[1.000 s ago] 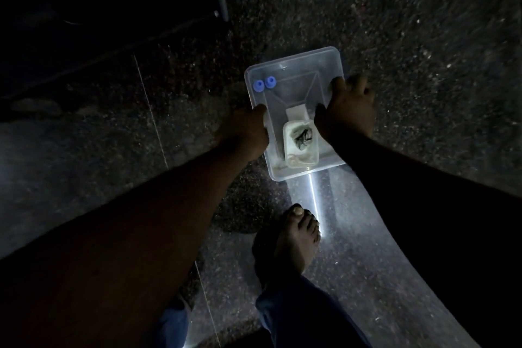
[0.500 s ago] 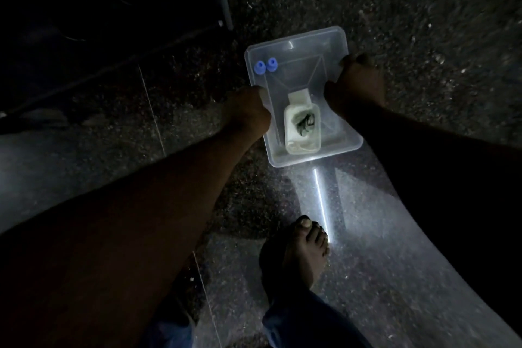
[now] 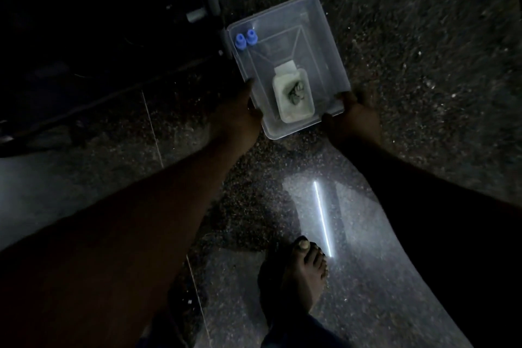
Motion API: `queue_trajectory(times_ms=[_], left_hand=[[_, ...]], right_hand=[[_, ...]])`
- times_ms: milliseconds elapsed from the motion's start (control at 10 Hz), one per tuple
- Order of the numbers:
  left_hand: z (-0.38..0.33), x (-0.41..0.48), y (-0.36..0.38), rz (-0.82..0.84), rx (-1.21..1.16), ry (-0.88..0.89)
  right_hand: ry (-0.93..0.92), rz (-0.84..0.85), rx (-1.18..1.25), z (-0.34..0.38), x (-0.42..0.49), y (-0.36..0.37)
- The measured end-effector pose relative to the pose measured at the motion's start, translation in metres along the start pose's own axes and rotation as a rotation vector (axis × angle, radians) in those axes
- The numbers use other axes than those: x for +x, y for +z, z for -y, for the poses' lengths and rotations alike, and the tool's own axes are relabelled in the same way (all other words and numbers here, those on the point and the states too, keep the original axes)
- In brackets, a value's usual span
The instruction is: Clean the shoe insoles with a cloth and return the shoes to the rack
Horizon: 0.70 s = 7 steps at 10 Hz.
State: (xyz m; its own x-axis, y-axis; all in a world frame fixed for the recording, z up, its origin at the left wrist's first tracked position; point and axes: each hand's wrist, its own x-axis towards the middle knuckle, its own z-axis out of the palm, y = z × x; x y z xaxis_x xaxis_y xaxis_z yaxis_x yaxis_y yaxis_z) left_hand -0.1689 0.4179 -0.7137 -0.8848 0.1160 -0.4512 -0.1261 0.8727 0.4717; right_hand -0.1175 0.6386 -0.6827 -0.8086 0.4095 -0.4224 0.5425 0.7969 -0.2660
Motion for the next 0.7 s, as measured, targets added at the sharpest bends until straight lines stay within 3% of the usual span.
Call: queue_trajectory(times_ms=[100, 200, 300, 500, 700], left_hand=[[-0.003, -0.036, 0.019, 0.205, -0.037, 0.089], [-0.007, -0.039, 0.033, 0.244, -0.004, 0.068], [-0.014, -0.022, 0.028, 0.176, 0.077, 0.042], [-0.014, 0.009, 0.016, 0.19, 0.073, 0.017], [-0.019, -0.016, -0.017, 0.204, 0.167, 0.013]], right_hand=[[0.024, 0.011, 0.011, -0.002, -0.003, 0.003], [0.049, 0.024, 0.069, -0.002, 0.007, 0.006], [0.017, 0.012, 0.062, -0.003, 0.016, 0.006], [-0.009, 0.042, 0.0, 0.001, 0.035, 0.006], [0.031, -0.014, 0.0, 0.024, 0.004, -0.021]])
